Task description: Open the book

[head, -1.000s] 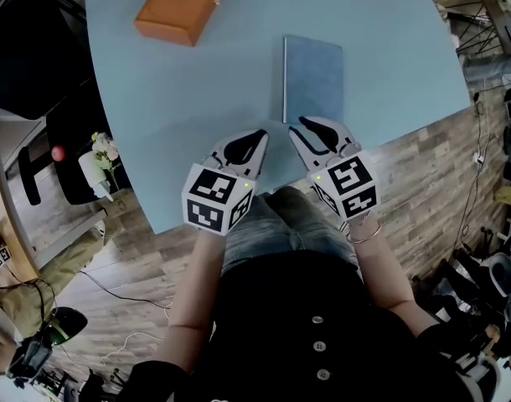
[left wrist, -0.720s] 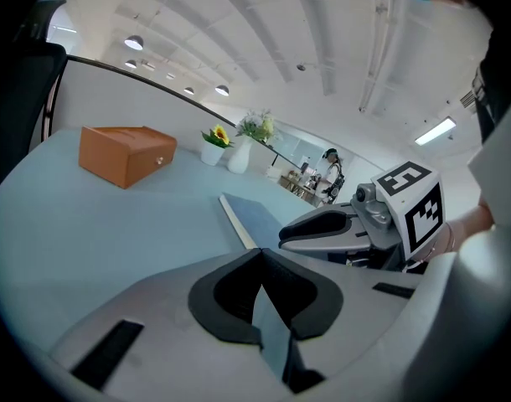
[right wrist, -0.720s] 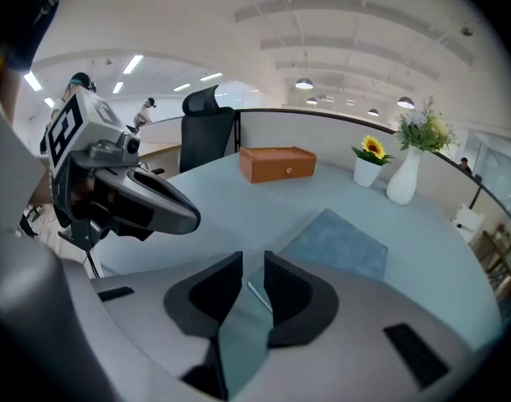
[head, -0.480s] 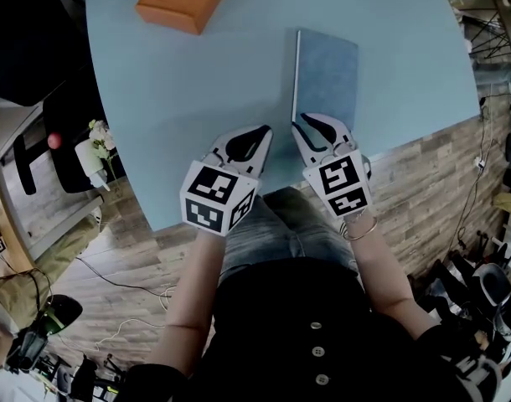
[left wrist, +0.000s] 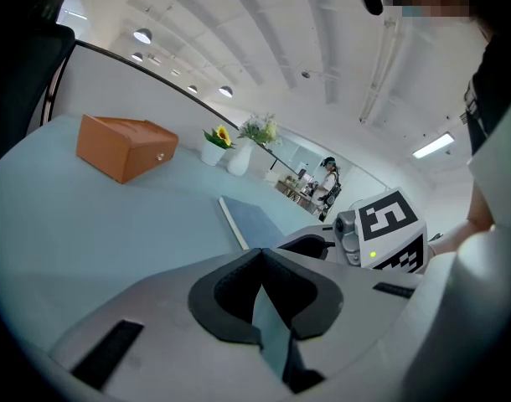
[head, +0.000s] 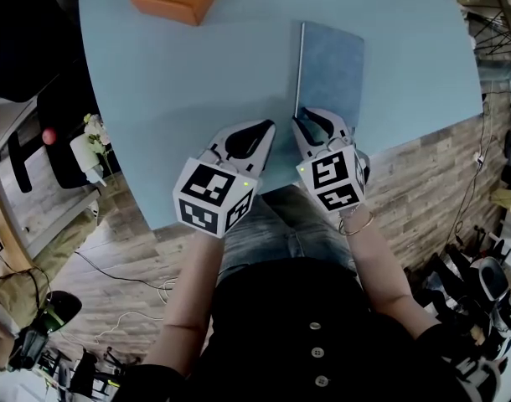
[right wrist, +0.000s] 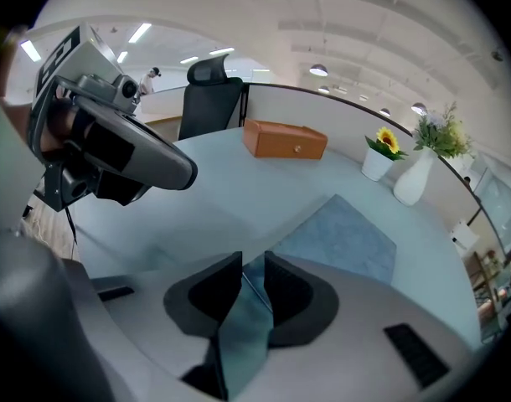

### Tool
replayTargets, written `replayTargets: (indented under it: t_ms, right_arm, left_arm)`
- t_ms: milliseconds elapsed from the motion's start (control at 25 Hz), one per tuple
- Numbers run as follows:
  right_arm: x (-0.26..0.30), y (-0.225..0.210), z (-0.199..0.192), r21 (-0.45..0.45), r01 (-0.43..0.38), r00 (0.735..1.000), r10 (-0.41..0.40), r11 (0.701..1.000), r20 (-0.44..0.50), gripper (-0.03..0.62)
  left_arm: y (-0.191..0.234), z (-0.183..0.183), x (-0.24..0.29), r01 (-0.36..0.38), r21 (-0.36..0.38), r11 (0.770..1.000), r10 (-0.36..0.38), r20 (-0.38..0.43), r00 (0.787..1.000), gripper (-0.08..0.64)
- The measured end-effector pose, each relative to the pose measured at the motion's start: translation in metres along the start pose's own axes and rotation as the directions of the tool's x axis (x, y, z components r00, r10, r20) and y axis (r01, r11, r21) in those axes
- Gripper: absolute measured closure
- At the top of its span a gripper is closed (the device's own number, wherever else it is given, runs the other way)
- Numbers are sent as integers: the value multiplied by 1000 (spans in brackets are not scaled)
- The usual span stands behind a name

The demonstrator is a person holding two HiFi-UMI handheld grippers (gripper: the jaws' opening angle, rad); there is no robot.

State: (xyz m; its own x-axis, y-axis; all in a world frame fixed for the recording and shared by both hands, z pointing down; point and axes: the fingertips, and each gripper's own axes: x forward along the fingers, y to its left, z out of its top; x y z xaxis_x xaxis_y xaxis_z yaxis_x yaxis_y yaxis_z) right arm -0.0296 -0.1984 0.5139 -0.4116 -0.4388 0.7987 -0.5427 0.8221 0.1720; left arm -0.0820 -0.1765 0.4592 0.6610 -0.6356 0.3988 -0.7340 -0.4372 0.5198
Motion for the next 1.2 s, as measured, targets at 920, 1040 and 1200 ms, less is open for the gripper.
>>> replayTargets:
  t_ms: [920,1040,1200]
  right_arm:
    - [12,2,-7,-26,67,997,-68,997,-43,509]
    - [13,2,-6,-23,67,997,-68,997,-28,511]
    - [14,3,-6,-12,72,996,-73,997,-43,515]
  left_arm:
    - [14,-11,-6,13,21,1000,-13,-40,999,548]
    - [16,-8,-9,16,26,1000,-15,-32,999,548]
    - [19,1,-16,21,48,999,-20,-13,1000,548]
